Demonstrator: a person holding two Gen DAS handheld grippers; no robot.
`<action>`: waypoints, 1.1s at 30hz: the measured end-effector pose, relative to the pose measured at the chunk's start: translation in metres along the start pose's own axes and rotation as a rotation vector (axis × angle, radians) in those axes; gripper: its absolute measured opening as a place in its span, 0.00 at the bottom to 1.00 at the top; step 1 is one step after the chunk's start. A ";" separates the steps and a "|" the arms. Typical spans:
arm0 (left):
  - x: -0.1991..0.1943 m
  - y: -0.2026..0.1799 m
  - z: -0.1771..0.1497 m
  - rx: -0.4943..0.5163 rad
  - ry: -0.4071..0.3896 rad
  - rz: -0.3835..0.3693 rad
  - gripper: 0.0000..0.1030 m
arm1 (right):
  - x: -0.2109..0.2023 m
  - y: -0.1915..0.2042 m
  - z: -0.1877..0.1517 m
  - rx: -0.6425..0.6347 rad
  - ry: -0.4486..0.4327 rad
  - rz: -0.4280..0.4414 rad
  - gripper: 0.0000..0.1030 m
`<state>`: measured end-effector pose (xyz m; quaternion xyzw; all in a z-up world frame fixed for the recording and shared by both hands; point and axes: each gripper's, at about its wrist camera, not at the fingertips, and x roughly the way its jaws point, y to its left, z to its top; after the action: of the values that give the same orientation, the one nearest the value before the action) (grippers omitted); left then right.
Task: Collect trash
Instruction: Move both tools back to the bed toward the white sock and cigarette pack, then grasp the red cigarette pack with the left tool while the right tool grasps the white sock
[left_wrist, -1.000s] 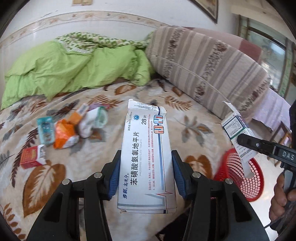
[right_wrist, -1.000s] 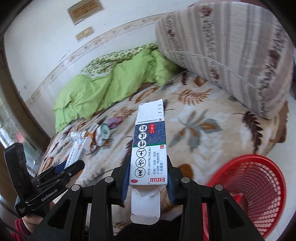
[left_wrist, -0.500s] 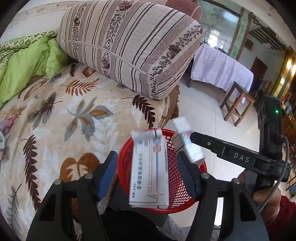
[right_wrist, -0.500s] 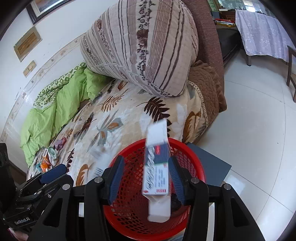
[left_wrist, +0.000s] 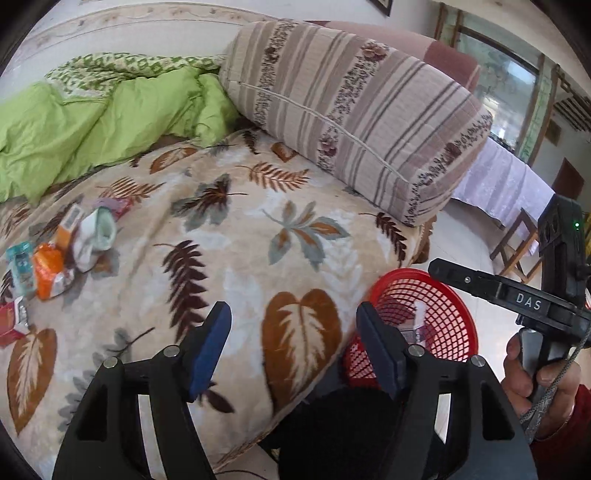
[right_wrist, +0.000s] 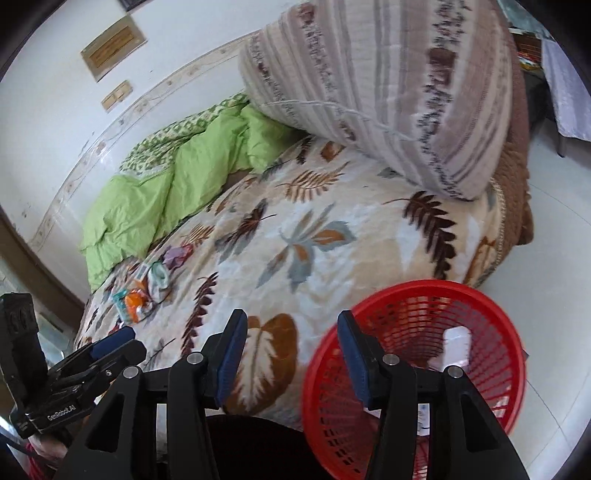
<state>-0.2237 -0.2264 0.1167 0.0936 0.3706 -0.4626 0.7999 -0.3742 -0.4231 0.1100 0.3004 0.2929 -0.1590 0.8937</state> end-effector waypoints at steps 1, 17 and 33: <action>-0.004 0.012 -0.002 -0.018 -0.005 0.017 0.67 | 0.007 0.013 0.001 -0.022 0.010 0.020 0.53; -0.091 0.223 -0.034 -0.376 -0.139 0.370 0.68 | 0.159 0.213 -0.002 -0.267 0.195 0.200 0.58; -0.057 0.398 -0.044 -0.763 -0.170 0.406 0.69 | 0.318 0.245 0.023 -0.140 0.264 0.193 0.23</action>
<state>0.0592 0.0535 0.0474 -0.1760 0.4220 -0.1319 0.8795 -0.0044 -0.2840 0.0373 0.2824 0.3880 -0.0110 0.8773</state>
